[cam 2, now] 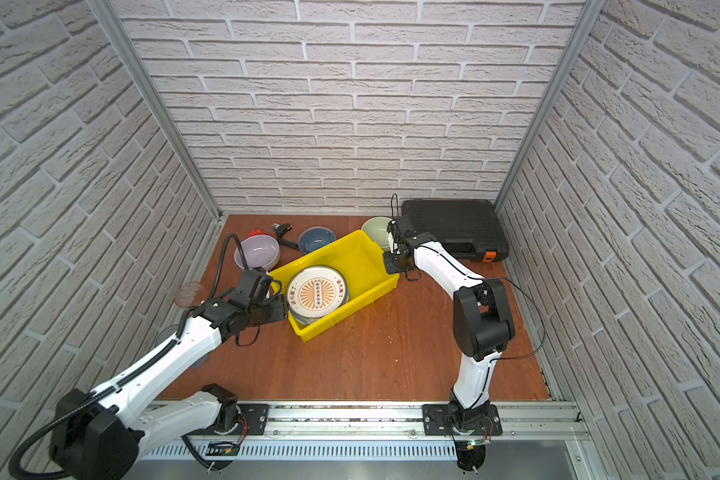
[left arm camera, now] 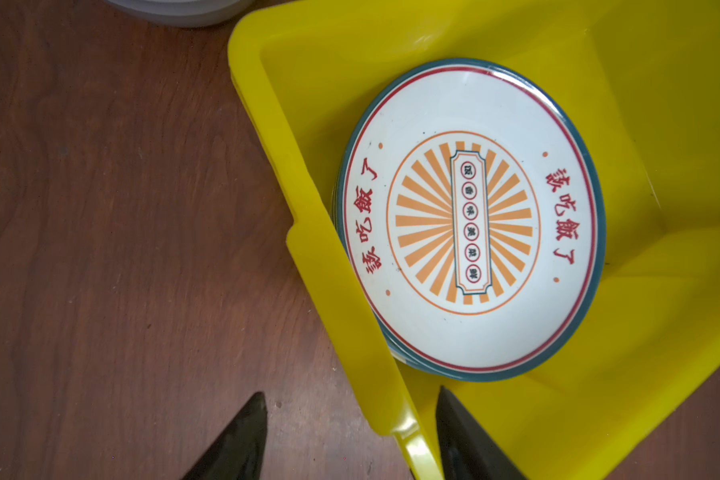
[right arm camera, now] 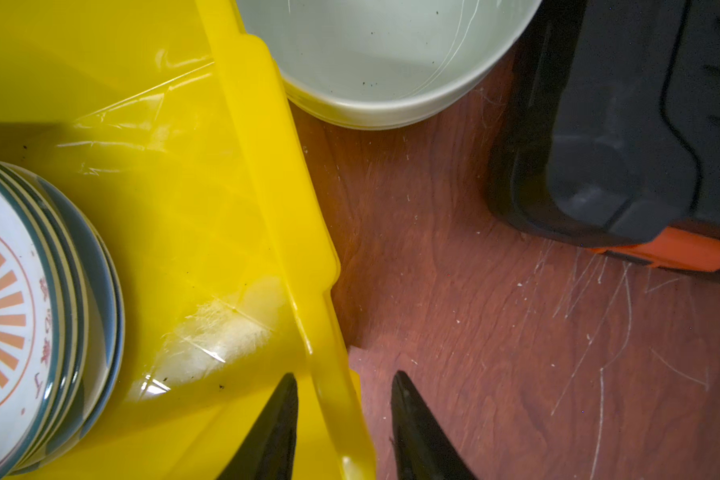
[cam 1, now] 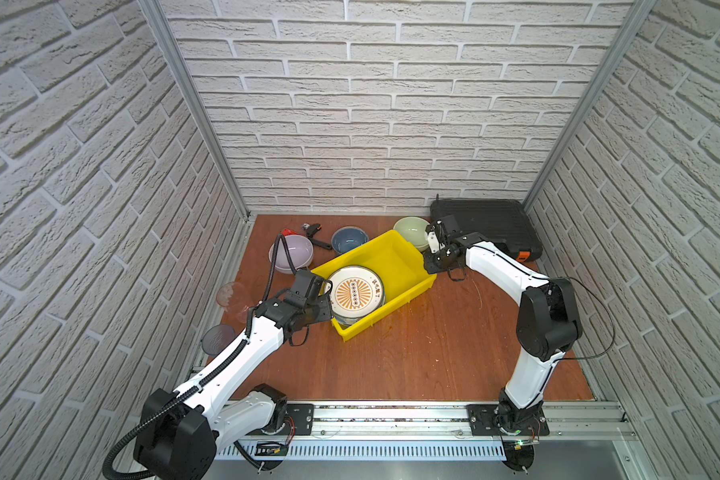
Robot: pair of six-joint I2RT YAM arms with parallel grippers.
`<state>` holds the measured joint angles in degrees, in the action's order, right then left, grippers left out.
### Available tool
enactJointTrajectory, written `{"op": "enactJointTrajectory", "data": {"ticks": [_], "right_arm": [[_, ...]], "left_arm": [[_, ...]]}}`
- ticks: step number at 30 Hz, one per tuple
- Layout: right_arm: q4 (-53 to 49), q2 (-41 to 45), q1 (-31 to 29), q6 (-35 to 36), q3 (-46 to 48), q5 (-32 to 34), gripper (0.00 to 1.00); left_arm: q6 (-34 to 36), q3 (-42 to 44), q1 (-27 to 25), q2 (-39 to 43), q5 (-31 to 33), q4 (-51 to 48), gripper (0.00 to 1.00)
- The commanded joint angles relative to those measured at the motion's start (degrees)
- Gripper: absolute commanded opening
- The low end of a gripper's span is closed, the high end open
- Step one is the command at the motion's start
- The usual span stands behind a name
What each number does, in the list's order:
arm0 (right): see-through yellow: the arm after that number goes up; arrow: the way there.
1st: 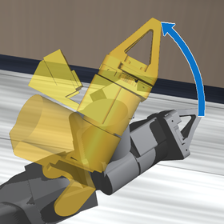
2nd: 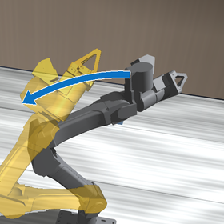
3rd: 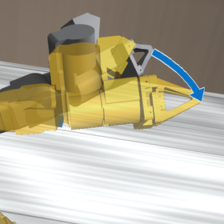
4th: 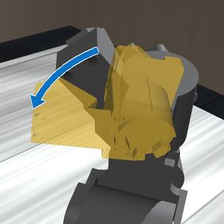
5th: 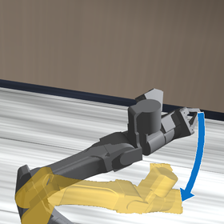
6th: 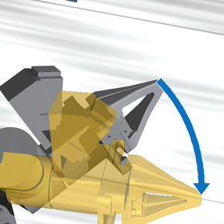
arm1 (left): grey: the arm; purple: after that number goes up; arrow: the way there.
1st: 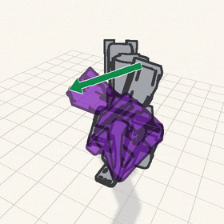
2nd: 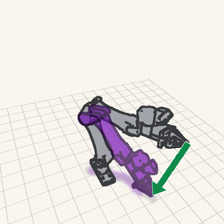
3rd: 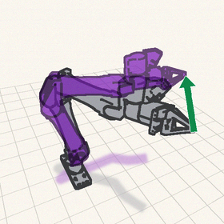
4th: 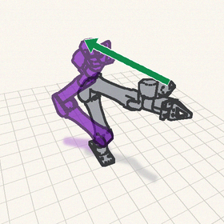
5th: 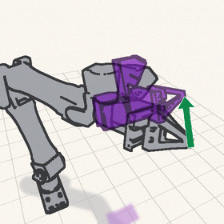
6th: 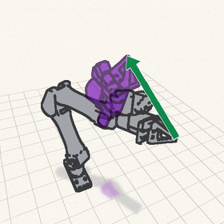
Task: Place the mixed dishes into the plastic bin
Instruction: 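Raise the right gripper out of the bin toward the green bowl, then grip opposite bin walls with both grippers and slide the yellow bin nearer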
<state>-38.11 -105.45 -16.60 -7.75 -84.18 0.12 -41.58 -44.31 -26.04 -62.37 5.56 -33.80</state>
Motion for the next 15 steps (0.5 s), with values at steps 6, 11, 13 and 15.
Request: {"op": "enactJointTrajectory", "data": {"ticks": [6, 11, 13, 15], "right_arm": [[0.9, 0.1, 0.1, 0.5, 1.0, -2.7, 0.30], [0.6, 0.1, 0.1, 0.3, 2.2, -4.3, 0.25], [0.5, 0.2, 0.1, 0.3, 2.7, -4.7, 0.24], [0.1, 0.3, 0.1, 0.5, 2.9, -5.0, 0.22]], "left_arm": [[1.2, 0.9, 2.6, -2.3, -2.3, 6.0, 0.62], [1.7, 1.3, 3.8, -4.3, -3.9, 7.8, 0.60], [2.0, 1.3, 4.0, -5.2, -4.2, 8.5, 0.58], [2.1, 1.3, 4.2, -6.3, -4.7, 9.1, 0.57]]}}
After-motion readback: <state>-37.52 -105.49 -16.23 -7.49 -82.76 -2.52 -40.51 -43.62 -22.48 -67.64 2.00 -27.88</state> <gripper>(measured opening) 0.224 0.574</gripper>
